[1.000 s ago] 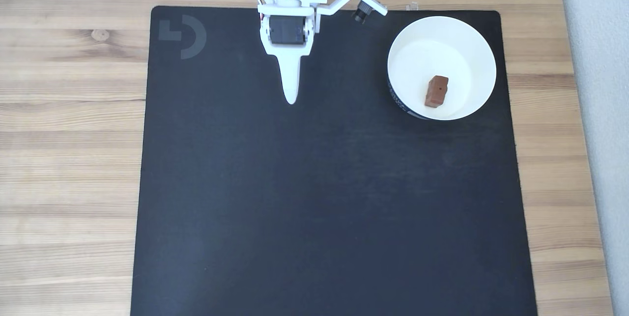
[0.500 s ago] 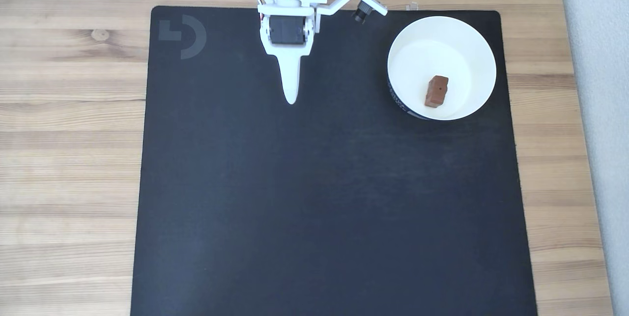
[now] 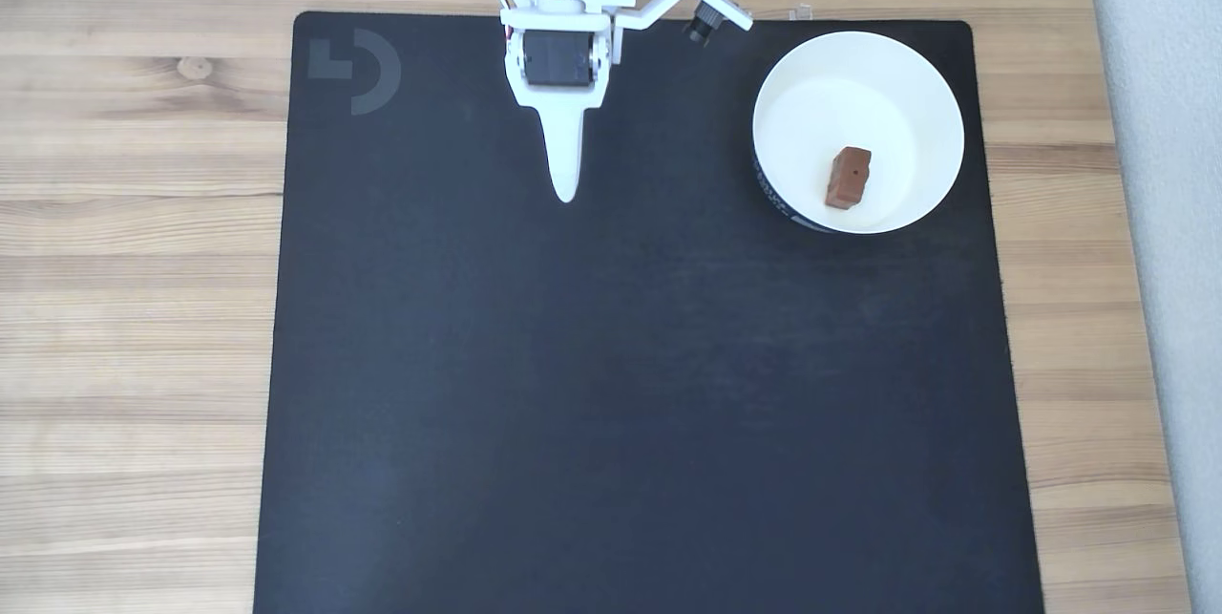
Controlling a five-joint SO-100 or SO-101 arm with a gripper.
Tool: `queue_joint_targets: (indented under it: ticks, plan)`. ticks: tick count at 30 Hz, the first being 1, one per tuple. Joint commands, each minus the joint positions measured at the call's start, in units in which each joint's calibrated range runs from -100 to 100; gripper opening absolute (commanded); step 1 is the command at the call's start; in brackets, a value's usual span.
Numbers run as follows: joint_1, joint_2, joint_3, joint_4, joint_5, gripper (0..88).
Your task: Pick up the toy and place it on the plate
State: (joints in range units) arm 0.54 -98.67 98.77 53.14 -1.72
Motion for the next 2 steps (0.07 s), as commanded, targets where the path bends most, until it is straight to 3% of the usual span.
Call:
queue_joint_targets:
  ticks: [1,2]
  plan:
    - [0.0,-0.58,0.78,-0.22,-0.15,2.7]
    - [0.0,-0.58,0.78,-0.22,-0.15,2.7]
